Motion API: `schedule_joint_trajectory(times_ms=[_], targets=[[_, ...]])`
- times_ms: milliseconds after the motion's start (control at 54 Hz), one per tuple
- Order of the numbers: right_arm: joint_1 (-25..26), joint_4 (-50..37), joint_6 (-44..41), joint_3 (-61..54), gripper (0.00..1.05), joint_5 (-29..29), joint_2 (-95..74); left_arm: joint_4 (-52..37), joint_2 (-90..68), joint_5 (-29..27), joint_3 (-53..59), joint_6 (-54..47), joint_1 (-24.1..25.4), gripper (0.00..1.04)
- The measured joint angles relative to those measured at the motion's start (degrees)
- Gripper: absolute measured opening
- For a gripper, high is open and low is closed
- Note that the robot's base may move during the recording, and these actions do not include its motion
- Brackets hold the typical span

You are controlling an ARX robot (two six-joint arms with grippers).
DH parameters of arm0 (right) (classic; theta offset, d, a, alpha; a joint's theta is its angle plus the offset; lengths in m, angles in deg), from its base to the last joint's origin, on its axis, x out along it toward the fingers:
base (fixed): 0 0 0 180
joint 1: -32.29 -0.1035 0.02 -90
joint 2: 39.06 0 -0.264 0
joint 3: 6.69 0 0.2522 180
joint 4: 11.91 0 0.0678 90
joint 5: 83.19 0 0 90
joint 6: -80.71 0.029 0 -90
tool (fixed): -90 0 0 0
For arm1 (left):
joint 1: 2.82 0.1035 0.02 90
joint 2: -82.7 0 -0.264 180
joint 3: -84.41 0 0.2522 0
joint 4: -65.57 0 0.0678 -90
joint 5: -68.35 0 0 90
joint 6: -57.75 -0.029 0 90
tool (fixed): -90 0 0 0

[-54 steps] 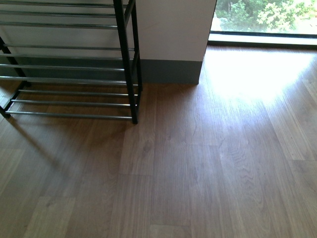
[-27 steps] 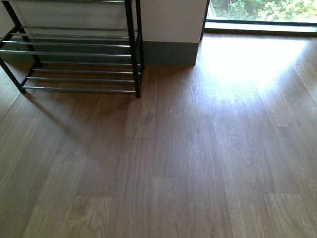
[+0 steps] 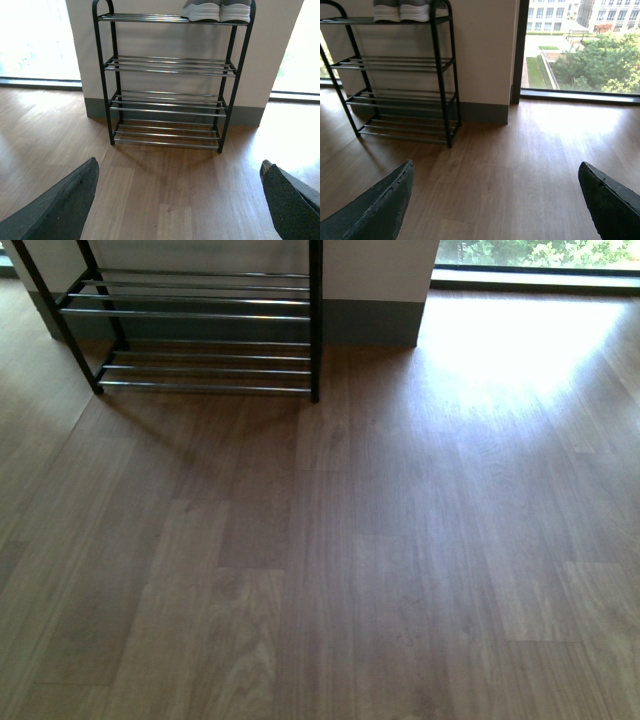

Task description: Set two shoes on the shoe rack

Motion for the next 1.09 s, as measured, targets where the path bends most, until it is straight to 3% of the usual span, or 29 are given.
schedule_joint_trajectory(times_ms=[1092], targets=[[0.0, -0.07, 0.0, -0.02, 0.95, 0.37, 0.0, -0.04, 0.0, -0.04, 0.0, 0.0, 0.0, 0.95]])
